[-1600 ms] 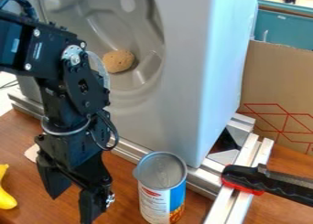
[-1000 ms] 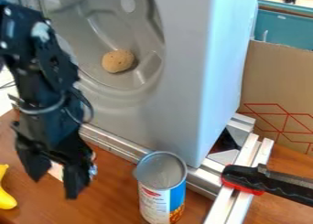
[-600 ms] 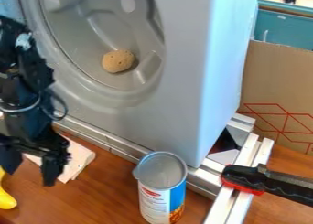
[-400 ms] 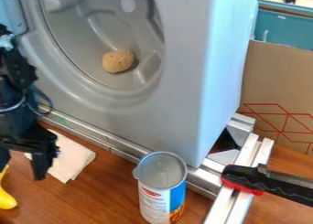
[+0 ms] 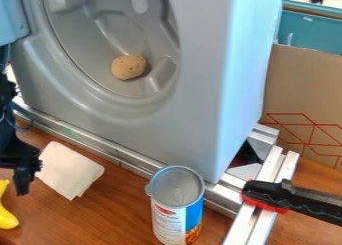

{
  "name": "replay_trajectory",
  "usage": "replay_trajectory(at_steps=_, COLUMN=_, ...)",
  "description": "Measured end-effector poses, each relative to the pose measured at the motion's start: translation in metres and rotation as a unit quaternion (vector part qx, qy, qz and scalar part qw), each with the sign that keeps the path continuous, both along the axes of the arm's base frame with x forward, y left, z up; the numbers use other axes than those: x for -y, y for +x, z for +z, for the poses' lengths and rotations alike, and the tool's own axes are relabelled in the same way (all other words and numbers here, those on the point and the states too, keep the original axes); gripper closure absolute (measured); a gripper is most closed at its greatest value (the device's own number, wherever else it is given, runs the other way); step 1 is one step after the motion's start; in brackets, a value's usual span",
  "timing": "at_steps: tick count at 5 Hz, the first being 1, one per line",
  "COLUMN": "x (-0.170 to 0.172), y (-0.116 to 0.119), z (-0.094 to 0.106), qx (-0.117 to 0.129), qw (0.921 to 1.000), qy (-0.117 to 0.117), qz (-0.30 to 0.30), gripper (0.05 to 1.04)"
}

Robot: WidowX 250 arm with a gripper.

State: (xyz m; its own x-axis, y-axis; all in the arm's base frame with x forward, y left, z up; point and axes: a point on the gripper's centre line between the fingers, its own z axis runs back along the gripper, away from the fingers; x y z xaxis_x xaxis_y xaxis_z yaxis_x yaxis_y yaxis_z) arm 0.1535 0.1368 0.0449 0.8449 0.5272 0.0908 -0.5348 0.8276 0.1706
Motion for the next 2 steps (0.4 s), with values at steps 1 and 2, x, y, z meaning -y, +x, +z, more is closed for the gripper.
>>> replay_trajectory(at_steps=1, x=-0.0100, y=-0.0015, z=-0.0090, qx=-0.008, qw=0.9995, qy=0.028, qz=0.015, gripper=0.079)
replay_trajectory(at_steps=2, x=-0.0191, y=-0.0057, z=-0.0129, qx=-0.005, qw=0.9989, qy=0.031, qz=0.035, gripper=0.079)
